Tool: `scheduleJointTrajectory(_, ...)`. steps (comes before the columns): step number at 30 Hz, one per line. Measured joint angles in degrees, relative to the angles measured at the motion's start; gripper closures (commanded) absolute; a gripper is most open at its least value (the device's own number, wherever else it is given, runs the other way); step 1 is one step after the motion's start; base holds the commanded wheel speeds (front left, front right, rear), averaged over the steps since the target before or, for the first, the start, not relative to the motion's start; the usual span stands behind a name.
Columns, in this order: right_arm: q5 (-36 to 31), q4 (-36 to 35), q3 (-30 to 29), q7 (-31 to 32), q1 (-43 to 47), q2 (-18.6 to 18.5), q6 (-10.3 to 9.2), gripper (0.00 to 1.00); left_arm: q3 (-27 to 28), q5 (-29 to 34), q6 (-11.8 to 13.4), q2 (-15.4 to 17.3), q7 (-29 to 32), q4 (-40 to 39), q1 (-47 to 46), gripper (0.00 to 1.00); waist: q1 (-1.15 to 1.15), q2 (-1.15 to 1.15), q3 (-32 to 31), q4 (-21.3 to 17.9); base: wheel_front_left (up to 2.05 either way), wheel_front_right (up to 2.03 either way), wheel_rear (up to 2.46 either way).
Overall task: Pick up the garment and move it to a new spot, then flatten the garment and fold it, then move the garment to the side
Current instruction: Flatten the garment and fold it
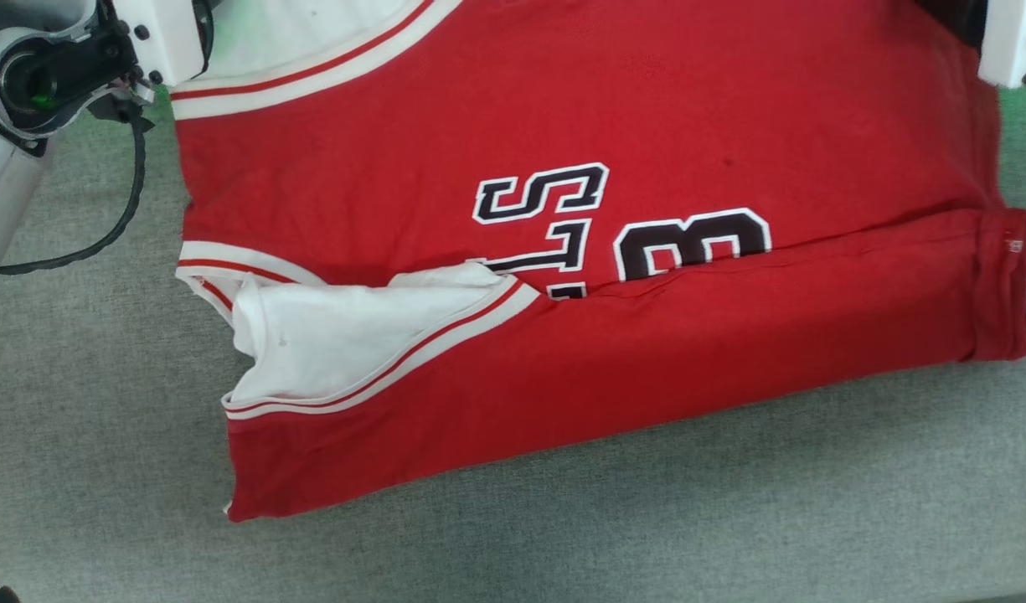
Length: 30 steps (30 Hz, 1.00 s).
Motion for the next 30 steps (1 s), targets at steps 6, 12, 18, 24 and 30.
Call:
scheduleJointTrajectory(6, 3.0, 1.5, 3.0, -1.7, -1.5, -0.6, 0.0, 1.0, -1.3, -0.5, 0.0, 0.0, -3.1, -2.5, 0.0, 1.0, 0.0, 0.0, 0.2, 1.4, 0.0, 0.0, 0.0)
scheduleJointTrajectory(12, 4.2, 0.8, 2.1, -12.7, 0.7, -1.4, 0.0, 1.0, -1.0, -3.1, 0.0, 0.3, -11.2, -8.1, 3.3, 1.0, 0.0, 0.0, -3.3, 2.4, 0.0, 0.0, 0.0)
scheduleJointTrajectory(18, 7.0, -3.2, 2.8, -16.2, 7.8, -4.5, 0.0, 1.0, -1.5, -4.8, 0.0, 3.7, -17.6, -16.3, 9.3, 1.0, 0.0, 0.0, -8.1, 3.6, 0.0, 0.0, 0.0)
scheduleJointTrajectory(24, 8.8, -9.5, 3.0, -18.3, 19.0, -9.7, 0.0, 1.0, -3.3, -5.9, 0.0, 10.2, -25.4, -27.6, 19.4, 1.0, 0.0, 0.0, -13.7, 5.0, 0.0, 0.0, 0.0)
scheduleJointTrajectory(30, 9.8, -14.8, -0.7, -21.1, 30.8, -13.2, 0.0, 1.0, -4.9, -5.3, 0.0, 14.8, -35.9, -36.1, 31.6, 1.0, 0.0, 0.0, -17.3, 6.2, 0.0, 0.0, 0.0)
